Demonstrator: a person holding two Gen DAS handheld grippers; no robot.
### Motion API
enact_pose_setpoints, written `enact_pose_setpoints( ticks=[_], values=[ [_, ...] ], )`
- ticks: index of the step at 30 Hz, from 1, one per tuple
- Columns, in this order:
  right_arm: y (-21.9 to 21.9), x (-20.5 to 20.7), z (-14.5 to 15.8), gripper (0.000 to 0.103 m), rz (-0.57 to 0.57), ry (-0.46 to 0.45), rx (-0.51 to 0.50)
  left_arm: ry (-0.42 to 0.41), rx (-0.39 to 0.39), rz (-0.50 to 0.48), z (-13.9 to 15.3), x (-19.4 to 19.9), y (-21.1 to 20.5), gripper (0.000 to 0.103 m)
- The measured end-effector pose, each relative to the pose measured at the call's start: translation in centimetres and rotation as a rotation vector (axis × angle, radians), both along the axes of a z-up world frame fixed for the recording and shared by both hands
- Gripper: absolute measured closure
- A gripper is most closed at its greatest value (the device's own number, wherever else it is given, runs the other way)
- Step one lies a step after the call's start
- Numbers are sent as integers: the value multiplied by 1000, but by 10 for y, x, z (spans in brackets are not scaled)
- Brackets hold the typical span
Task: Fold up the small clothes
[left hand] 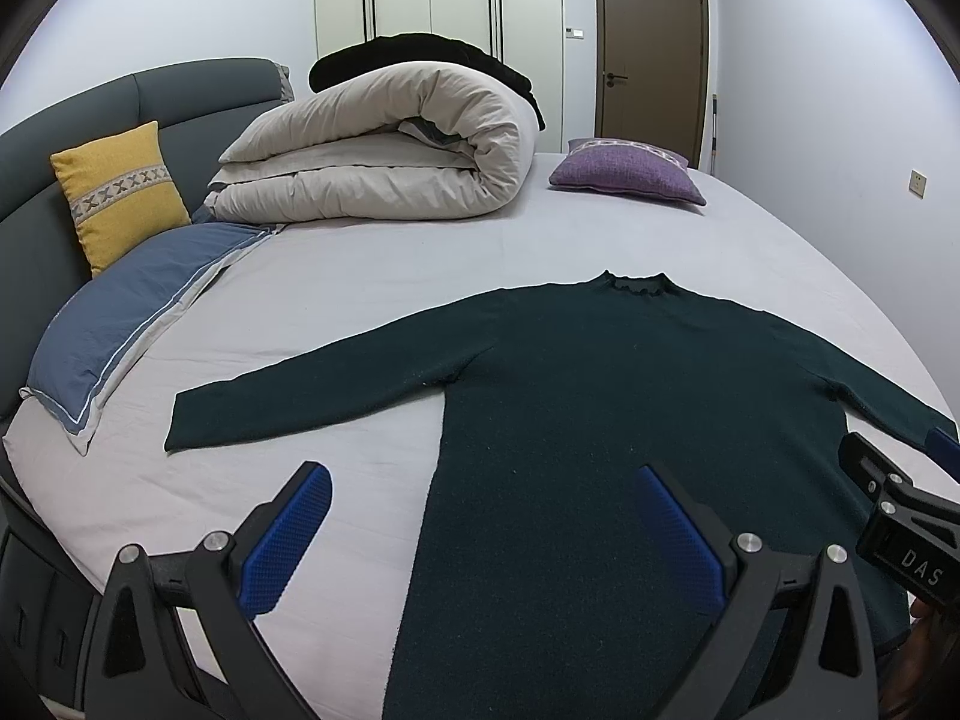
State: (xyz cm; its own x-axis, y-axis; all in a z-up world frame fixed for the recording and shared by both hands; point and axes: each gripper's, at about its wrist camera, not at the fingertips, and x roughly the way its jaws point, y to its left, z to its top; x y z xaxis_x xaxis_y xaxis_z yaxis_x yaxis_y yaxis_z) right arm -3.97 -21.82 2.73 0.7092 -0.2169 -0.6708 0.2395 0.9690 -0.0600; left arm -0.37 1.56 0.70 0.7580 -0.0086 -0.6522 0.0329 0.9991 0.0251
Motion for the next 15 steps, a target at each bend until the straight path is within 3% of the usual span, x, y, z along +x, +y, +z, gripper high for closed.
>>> enact_pose_setpoints(
  ticks=[15],
  values=[
    [1, -1, -3, 0, 0, 0, 2, 0, 1, 0, 2, -1, 2, 0]
  ],
)
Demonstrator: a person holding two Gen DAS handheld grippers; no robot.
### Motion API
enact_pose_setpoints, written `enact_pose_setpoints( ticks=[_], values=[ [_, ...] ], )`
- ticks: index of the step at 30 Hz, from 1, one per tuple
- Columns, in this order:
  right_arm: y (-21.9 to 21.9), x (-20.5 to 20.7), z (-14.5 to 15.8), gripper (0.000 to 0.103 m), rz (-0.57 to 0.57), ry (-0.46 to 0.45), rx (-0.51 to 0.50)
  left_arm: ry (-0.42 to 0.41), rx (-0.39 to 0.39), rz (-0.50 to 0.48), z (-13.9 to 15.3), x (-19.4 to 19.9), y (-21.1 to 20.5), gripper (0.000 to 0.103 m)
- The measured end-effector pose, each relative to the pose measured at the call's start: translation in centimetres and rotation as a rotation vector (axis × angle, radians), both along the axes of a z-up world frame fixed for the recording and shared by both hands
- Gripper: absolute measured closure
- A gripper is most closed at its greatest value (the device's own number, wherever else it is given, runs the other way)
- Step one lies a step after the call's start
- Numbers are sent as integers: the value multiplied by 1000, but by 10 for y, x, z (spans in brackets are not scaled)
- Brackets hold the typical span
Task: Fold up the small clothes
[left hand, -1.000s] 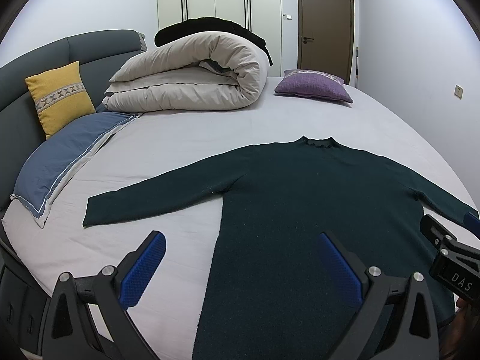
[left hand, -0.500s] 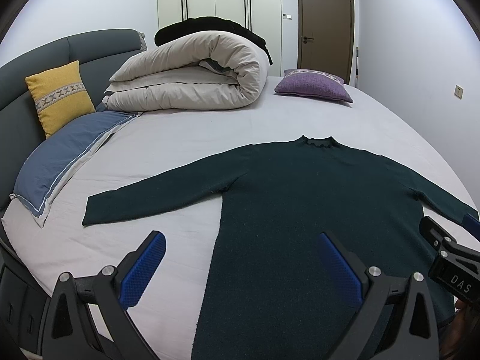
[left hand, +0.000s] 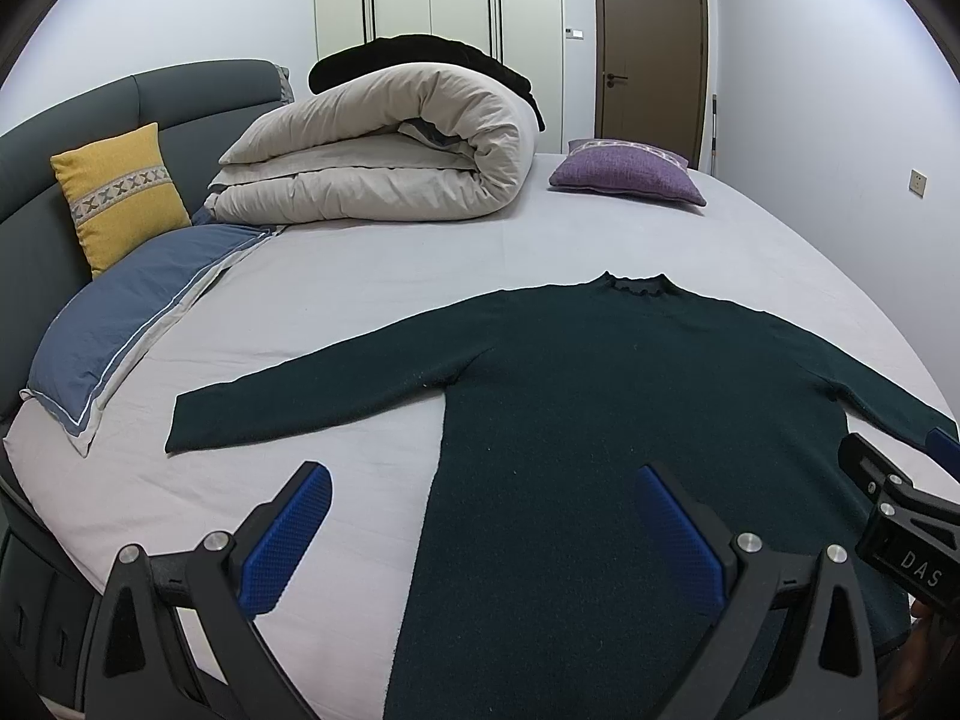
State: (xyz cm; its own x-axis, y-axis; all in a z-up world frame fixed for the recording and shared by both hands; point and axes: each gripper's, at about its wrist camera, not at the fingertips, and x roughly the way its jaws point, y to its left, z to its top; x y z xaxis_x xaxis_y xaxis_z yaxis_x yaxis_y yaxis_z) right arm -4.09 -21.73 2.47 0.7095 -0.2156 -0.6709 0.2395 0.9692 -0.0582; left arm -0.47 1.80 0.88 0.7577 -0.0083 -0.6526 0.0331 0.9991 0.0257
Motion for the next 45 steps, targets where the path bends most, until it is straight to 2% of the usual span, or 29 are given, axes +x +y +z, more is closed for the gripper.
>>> enact_pose_setpoints(
  ticks=[40, 45],
  values=[
    [3, 8, -12, 0, 6, 13, 11, 4, 1, 1, -6, 4, -3, 0],
    [-2, 10, -16, 0, 7, 17, 37, 33, -62, -34, -11, 8, -5, 0]
  ],
)
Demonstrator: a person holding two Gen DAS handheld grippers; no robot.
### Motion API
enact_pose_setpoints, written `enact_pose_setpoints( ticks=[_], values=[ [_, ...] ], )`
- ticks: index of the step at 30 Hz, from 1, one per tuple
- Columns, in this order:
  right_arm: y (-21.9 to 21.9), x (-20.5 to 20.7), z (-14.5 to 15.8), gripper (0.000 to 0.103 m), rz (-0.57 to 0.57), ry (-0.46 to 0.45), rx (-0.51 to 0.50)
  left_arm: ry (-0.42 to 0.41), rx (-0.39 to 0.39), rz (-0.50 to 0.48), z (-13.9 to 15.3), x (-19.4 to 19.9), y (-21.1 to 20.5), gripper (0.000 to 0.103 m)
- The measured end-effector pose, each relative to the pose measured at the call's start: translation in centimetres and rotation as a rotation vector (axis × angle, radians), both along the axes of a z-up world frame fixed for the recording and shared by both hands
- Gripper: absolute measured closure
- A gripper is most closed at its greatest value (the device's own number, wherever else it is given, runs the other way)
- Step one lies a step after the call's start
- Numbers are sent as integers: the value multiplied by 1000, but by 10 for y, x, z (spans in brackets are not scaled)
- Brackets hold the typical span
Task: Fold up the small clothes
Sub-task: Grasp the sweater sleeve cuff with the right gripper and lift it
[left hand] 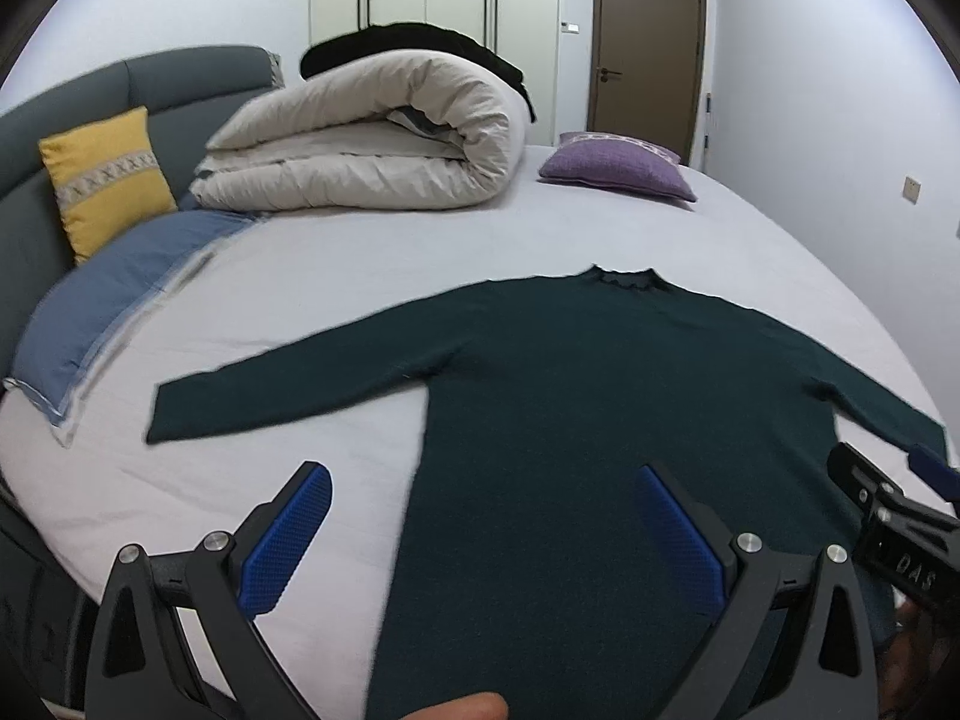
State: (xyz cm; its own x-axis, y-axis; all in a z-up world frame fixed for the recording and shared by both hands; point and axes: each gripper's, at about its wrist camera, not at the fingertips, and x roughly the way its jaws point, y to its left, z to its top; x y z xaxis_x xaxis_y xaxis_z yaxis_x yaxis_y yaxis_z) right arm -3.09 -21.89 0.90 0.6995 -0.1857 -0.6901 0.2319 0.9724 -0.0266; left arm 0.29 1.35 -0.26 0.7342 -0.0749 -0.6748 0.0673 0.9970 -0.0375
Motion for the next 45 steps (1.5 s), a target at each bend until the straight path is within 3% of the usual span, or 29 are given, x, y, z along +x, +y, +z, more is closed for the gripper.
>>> enact_pose_setpoints(
  ticks=[5, 9, 10, 13, 16, 19, 21, 23, 26, 29, 30, 31, 33, 37, 39, 42, 45],
  values=[
    [-50, -1, -2, 0, -19, -48, 139, 34, -77, -41, -9, 9, -3, 0],
    [-151, -14, -12, 1, -164, -126, 281, 57, -100, -89, -17, 21, -13, 0],
    [-185, -20, -19, 2, -227, -139, 321, 72, -108, -93, -20, 26, -16, 0],
    [-297, -47, -48, 18, -433, -180, 512, 74, -123, -101, -25, 37, -25, 0],
    [-381, -74, -81, 25, -609, -209, 688, 71, -220, -147, -29, 53, -36, 0],
    [-437, -91, -114, 26, -717, -223, 817, 132, -237, -130, -37, 69, -50, 0],
    [-454, -91, -128, 29, -737, -233, 872, 179, -236, -132, -43, 79, -59, 0],
    [-466, -86, -137, 31, -732, -267, 904, 201, -284, -137, -47, 86, -61, 0],
    [-482, -76, -143, 46, -729, -309, 918, 210, -341, -149, -51, 94, -62, 0],
    [-504, -69, -155, 82, -735, -319, 957, 245, -429, -155, -60, 105, -56, 1],
    [-509, -65, -157, 91, -742, -296, 948, 250, -450, -154, -62, 107, -53, 1],
    [-510, -61, -155, 93, -745, -277, 916, 250, -468, -153, -63, 108, -50, 1],
    [-509, -55, -147, 96, -722, -252, 834, 250, -500, -148, -67, 112, -44, 2],
    [-465, -9, -97, 96, -574, -226, 676, 262, -572, -147, -71, 123, -31, 12],
    [-426, 26, -70, 96, -458, -214, 608, 249, -587, -143, -69, 126, -22, 13],
    [-329, 96, -32, 96, -247, -203, 515, 225, -619, -119, -67, 134, -1, 13],
    [-241, 151, -15, 96, -70, -188, 461, 207, -656, -87, -67, 146, 24, 13]
  ],
)
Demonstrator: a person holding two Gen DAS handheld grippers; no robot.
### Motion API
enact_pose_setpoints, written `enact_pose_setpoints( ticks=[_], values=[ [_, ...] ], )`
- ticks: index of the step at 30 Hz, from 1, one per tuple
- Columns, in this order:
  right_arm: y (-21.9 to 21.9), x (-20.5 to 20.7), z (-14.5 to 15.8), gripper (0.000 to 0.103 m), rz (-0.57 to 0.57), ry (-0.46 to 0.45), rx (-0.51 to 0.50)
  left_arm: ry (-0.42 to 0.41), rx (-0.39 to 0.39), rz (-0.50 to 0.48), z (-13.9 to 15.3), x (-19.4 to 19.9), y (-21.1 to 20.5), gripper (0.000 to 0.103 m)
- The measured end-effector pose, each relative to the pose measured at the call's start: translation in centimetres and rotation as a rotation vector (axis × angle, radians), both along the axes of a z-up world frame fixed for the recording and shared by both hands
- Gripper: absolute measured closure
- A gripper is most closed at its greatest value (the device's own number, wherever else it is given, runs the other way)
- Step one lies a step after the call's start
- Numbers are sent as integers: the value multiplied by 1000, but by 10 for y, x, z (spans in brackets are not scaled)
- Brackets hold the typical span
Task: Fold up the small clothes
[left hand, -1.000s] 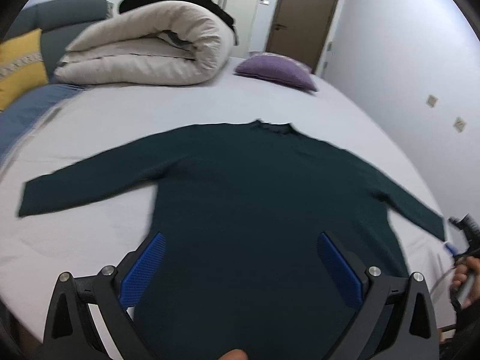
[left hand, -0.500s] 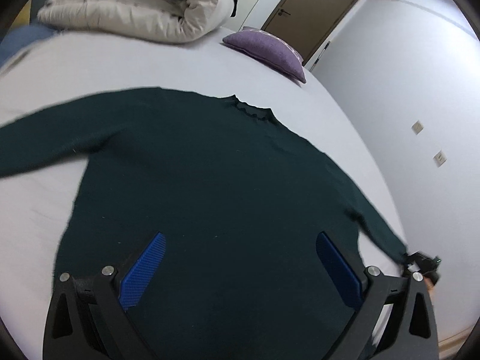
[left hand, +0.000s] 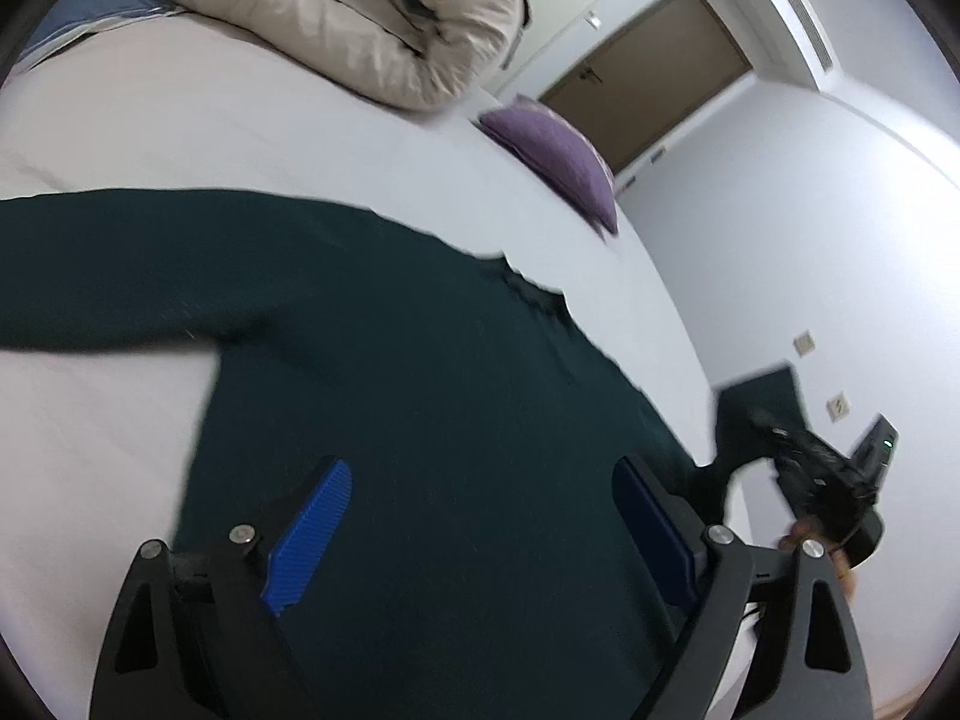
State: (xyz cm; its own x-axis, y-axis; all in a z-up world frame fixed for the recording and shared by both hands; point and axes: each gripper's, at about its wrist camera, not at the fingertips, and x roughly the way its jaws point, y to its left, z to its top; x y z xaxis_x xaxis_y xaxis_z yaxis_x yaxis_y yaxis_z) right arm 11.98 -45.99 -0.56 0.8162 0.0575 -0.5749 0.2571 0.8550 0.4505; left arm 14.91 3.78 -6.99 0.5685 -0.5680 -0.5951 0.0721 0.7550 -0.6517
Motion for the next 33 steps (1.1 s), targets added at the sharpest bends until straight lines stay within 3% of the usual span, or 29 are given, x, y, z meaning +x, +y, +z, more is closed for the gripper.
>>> enact_pose_setpoints(
  ticks=[3, 7, 8, 9, 11, 12, 16, 17, 19, 22, 24, 26, 33],
  values=[
    [98, 56, -13, 96, 156, 48, -7, 8, -16, 22, -5, 15, 16, 13],
    [191, 90, -81, 93, 302, 172, -38, 29, -22, -5, -15, 31, 12, 12],
    [205, 86, -104, 84, 325, 198, -38, 40, -30, -20, -19, 37, 6, 12],
    [216, 83, -133, 61, 362, 214, -16, 47, -32, -33, -23, 40, 0, 11],
    [222, 60, -179, 32, 397, 223, 50, 55, -21, -64, -29, 49, -16, 10],
    [231, 55, -184, 31, 398, 205, 65, 60, -12, -85, -32, 53, -26, 9],
    [215, 16, -165, 31, 368, 150, 108, 119, 35, -145, -51, 79, -70, 9],
    [190, 12, -140, 31, 335, 139, 138, 133, 49, -155, -55, 81, -76, 11],
    [157, -9, -139, 31, 272, 108, 211, 159, 100, -161, -64, 93, -92, 18],
    [99, -41, -146, 29, 149, 73, 368, 145, 212, -148, -67, 105, -107, 43],
    [72, -39, -154, 30, 70, 59, 485, 140, 264, -146, -63, 109, -110, 77],
    [47, -50, -164, 32, 24, 32, 586, 140, 260, -149, -59, 113, -107, 92],
    [9, -25, -175, 32, -53, 32, 678, 30, 258, -95, -28, 114, -77, 93]
  ],
)
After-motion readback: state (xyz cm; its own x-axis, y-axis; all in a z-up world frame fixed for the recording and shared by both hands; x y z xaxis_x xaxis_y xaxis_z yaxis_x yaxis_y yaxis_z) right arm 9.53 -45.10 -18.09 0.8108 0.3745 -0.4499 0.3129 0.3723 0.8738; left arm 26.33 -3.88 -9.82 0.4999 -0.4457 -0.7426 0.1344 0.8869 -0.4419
